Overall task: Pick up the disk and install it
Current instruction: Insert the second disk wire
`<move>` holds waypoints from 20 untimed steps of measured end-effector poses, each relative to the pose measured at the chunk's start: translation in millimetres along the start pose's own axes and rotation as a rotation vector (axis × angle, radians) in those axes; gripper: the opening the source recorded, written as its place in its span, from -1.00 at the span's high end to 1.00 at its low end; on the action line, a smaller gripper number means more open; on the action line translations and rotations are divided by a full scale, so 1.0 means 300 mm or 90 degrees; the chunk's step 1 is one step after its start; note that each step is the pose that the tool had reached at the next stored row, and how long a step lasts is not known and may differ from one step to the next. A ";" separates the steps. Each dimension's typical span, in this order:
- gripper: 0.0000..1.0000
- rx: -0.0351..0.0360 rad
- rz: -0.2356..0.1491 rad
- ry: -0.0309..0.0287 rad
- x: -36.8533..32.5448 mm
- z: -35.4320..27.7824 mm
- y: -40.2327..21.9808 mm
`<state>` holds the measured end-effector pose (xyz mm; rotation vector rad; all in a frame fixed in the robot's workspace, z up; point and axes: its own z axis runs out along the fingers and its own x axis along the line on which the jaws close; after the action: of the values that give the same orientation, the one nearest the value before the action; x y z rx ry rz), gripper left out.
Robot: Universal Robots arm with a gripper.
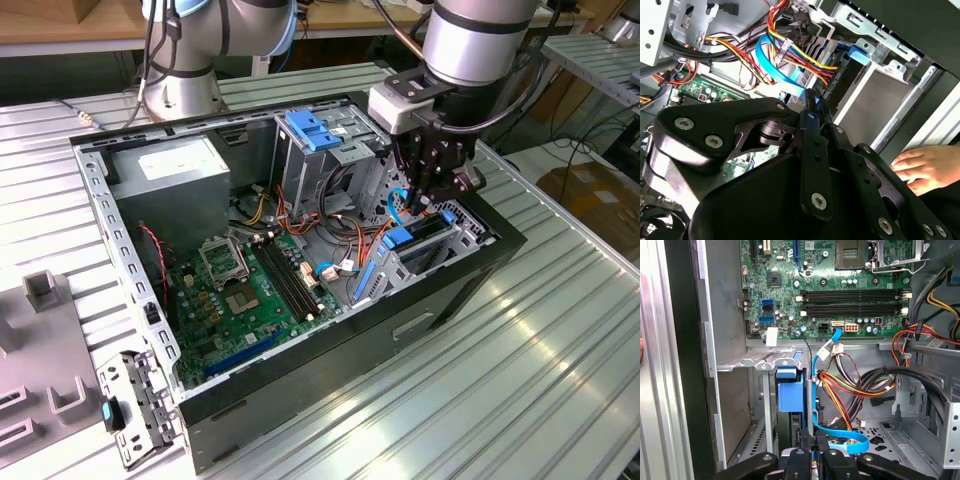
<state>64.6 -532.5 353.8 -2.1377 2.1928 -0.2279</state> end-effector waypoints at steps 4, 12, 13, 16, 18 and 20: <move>0.68 0.0022 0.000 -0.0012 0.001 0.001 0.002; 0.68 0.0023 0.000 -0.0012 0.001 0.001 0.003; 0.68 0.0022 0.000 -0.0013 0.001 0.001 0.003; 0.68 0.0023 0.000 -0.0013 0.001 0.001 0.003; 0.68 0.0111 0.001 -0.0016 0.001 0.001 0.006; 0.68 0.0233 0.002 -0.0024 0.002 0.000 0.011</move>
<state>61.4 -533.0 353.2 -2.1146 2.1720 -0.2616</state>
